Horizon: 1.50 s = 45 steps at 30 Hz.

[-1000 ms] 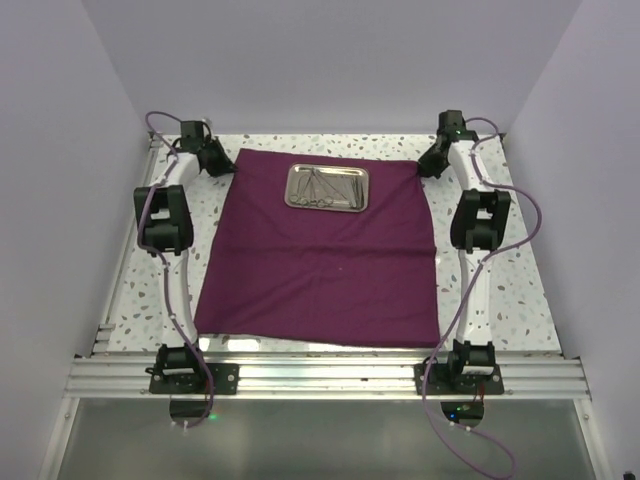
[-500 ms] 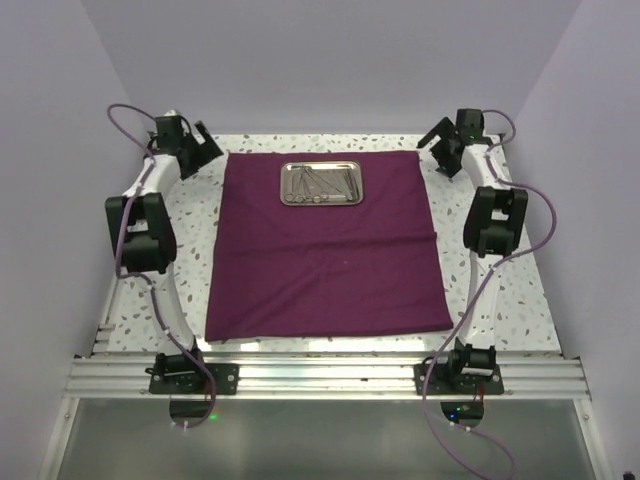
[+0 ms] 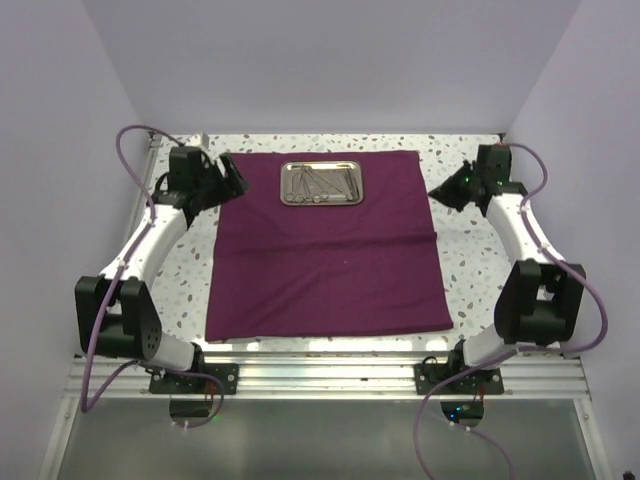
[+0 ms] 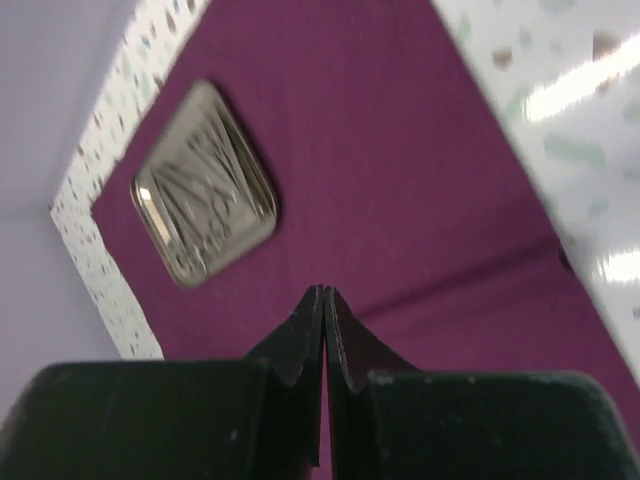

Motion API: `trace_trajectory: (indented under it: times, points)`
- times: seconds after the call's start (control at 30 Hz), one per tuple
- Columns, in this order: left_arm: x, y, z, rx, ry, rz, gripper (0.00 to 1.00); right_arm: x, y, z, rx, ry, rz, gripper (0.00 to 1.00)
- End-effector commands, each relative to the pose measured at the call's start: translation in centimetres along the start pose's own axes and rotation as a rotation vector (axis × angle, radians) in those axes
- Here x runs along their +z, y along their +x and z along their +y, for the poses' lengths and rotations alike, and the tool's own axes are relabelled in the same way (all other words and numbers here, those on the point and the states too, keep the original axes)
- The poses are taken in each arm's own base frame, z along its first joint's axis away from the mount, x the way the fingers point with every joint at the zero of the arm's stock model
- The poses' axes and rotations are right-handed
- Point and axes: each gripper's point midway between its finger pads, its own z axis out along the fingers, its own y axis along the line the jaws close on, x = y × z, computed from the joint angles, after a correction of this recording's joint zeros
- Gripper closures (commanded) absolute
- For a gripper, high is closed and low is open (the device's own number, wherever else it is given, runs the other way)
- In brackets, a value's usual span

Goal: Open and lay out the surgical kit
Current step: Smooth out the surgical kit at the center of the board.

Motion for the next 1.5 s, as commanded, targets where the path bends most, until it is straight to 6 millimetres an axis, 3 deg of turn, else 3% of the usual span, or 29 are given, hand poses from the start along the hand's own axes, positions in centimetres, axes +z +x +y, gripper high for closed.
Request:
trace_trajectory:
  times: [0.0, 0.13, 0.27, 0.37, 0.47, 0.57, 0.7, 0.77, 0.87, 0.93, 1.0, 1.03, 1.07, 1.1, 1.13, 1.17, 1.2, 1.23, 1.33, 1.47]
  points:
    - [-1.5, 6.8, 1.5, -0.032, -0.018, 0.139, 0.23, -2.7, 8.4, -4.6, 0.052, 0.068, 0.24, 1.0]
    - [-3.3, 9.5, 1.7, -0.057, 0.005, 0.168, 0.3, -4.9, 14.2, -9.4, 0.037, 0.166, 0.399, 1.0]
    - [-4.6, 9.7, 1.6, -0.051, 0.01, 0.157, 0.32, -7.4, 18.7, -13.8, 0.015, 0.296, 0.557, 1.0]
    - [-5.2, 9.4, 1.7, -0.042, 0.0, 0.146, 0.32, -10.4, 22.7, -17.8, -0.001, 0.422, 0.716, 1.0]
    - [-5.7, 9.3, 1.8, -0.039, -0.003, 0.137, 0.32, -13.4, 25.9, -20.1, -0.001, 0.494, 0.868, 1.0]
    - [-6.1, 9.6, 1.9, -0.05, -0.006, 0.131, 0.33, -16.4, 28.9, -19.9, 0.037, 0.498, 1.035, 1.0]
    - [-6.3, 9.7, 1.8, -0.071, 0.001, 0.123, 0.34, -20.4, 30.2, -21.0, 0.04, 0.619, 1.116, 1.0]
    - [-6.5, 9.4, 1.7, -0.069, 0.002, 0.115, 0.34, -22.2, 30.6, -23.0, -0.011, 0.741, 1.126, 1.0]
    - [-6.7, 8.9, 1.4, -0.065, 0.001, 0.109, 0.35, -23.4, 30.9, -23.4, -0.028, 0.75, 1.15, 1.0]
    - [-6.9, 8.5, 1.2, -0.055, 0.008, 0.101, 0.35, -23.2, 30.5, -21.8, -0.023, 0.679, 1.147, 1.0]
    - [-7.0, 8.0, 0.3, -0.041, 0.052, 0.096, 0.31, -21.1, 29.4, -17.4, -0.018, 0.456, 1.096, 1.0]
    - [-6.8, 7.9, -0.1, -0.038, 0.071, 0.1, 0.24, -20.3, 28.8, -15.8, -0.023, 0.375, 1.067, 1.0]
    - [-6.7, 7.4, -0.9, -0.031, 0.101, 0.09, 0.22, -19.2, 27.3, -13.5, -0.026, 0.305, 0.995, 0.98]
    - [-6.5, 7.3, -1.7, -0.023, 0.134, 0.101, 0.2, -18.1, 25.9, -11.6, -0.044, 0.224, 0.914, 0.83]
    - [-5.6, 7.6, -1.9, -0.024, 0.136, 0.122, 0.18, -17.5, 24.6, -9.9, -0.056, 0.161, 0.841, 0.62]
    - [-5.4, 7.0, -3.1, -0.002, 0.16, 0.119, 0.18, -17.0, 22.3, -7.2, -0.044, 0.106, 0.73, 0.13]
    - [-4.8, 6.8, -3.4, 0.008, 0.147, 0.119, 0.18, -16.6, 20.3, -5.1, -0.068, 0.023, 0.615, 0.02]
    - [-3.5, 6.2, -3.8, 0.019, 0.134, 0.13, 0.18, -16.8, 18.5, -2.8, -0.08, -0.046, 0.536, 0.02]
    - [-0.5, 5.5, -4.9, 0.054, 0.103, 0.153, 0.21, -16.6, 15.2, 1.6, -0.131, -0.194, 0.392, 0.01]
    - [3.7, 4.5, -4.9, 0.075, 0.042, 0.175, 0.27, -14.0, 12.8, 4.4, -0.194, -0.232, 0.361, 0.02]
